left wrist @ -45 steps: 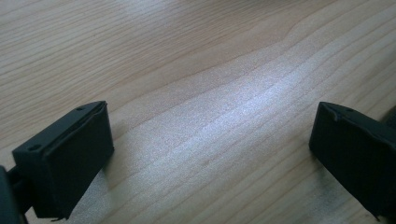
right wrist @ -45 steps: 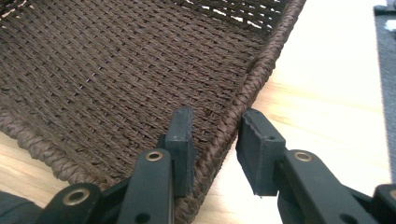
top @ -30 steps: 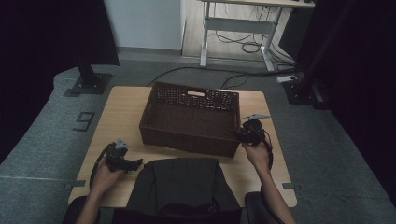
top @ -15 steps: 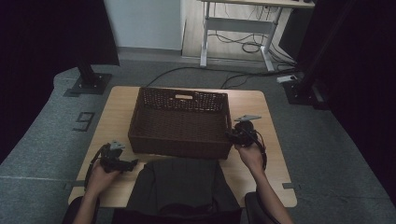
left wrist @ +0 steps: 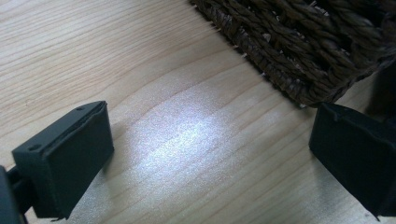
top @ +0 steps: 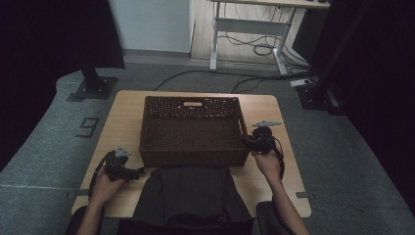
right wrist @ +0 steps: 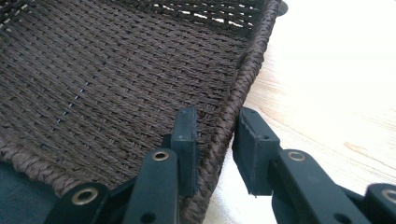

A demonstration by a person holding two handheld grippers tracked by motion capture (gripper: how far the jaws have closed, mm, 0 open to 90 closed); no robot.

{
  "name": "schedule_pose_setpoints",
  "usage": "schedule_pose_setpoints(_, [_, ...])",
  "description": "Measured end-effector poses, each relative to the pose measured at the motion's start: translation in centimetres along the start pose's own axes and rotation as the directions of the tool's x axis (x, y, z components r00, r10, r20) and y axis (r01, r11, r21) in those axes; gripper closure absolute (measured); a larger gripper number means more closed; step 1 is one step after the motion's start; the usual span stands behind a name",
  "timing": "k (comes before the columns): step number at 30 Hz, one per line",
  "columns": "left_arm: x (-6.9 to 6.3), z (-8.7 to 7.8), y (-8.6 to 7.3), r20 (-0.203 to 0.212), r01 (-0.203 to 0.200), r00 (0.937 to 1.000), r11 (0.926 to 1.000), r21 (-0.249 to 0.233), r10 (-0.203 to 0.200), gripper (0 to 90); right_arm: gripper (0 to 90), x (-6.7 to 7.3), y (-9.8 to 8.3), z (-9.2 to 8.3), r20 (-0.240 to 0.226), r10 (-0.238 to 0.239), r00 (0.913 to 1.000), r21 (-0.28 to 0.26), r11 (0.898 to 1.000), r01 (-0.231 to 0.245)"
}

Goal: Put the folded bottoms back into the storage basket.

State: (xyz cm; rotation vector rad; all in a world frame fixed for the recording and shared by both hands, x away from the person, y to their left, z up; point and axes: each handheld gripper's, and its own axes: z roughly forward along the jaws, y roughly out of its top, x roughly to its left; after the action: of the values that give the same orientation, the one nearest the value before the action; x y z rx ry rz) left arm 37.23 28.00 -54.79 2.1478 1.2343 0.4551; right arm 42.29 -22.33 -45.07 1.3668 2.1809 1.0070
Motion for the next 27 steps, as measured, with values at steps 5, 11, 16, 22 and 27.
schedule_pose_setpoints(5, [0.0, 0.0, 0.0, 0.0, 0.0, 1.0, 1.0, 0.0, 0.0, 0.0, 69.0, 0.1, -0.3, -0.3, 0.002, 0.001, 1.0, -0.003, 1.0, -0.001])
schedule_pose_setpoints(11, [0.0, 0.0, 0.0, 0.0, 0.001, 1.0, 1.0, -0.001, -0.001, 0.0, 64.3, 0.0, -0.5, -0.4, -0.02, 0.018, 0.9996, -0.019, 1.0, -0.019])
schedule_pose_setpoints(16, [0.0, 0.0, 0.0, 0.0, 0.0, 1.0, 1.0, 0.0, 0.0, 0.0, 44.8, -0.1, -0.5, -0.6, -0.034, 0.003, 0.9994, -0.016, 1.0, -0.004])
schedule_pose_setpoints(22, [0.0, 0.0, 0.0, -0.003, 0.002, 1.0, 1.0, 0.001, -0.002, 0.0, 21.9, -0.4, -0.7, -1.4, -0.032, -0.021, 0.9993, -0.046, 0.999, 0.02])
schedule_pose_setpoints(27, [0.1, -0.1, -0.1, 0.002, -0.003, 1.0, 1.0, 0.002, 0.003, 0.0, 13.3, -1.0, -0.9, -2.6, -0.016, -0.007, 0.9999, -0.074, 0.997, 0.006])
